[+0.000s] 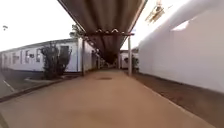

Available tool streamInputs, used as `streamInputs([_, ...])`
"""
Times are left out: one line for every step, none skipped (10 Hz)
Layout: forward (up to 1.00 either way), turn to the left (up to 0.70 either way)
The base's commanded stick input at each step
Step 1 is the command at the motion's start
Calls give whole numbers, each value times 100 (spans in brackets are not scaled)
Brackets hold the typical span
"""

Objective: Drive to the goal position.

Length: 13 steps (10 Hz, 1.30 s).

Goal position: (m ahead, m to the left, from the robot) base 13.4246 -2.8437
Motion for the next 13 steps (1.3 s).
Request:
streamInputs([70,0])
streamInputs([70,0])
streamInputs([70,0])
streamInputs([70,0])
streamInputs([70,0])
streamInputs([70,0])
streamInputs([70,0])
streamInputs([70,0])
streamInputs([70,0])
streamInputs([70,0])
streamInputs([70,0])
streamInputs([70,0])
streamInputs([70,0])
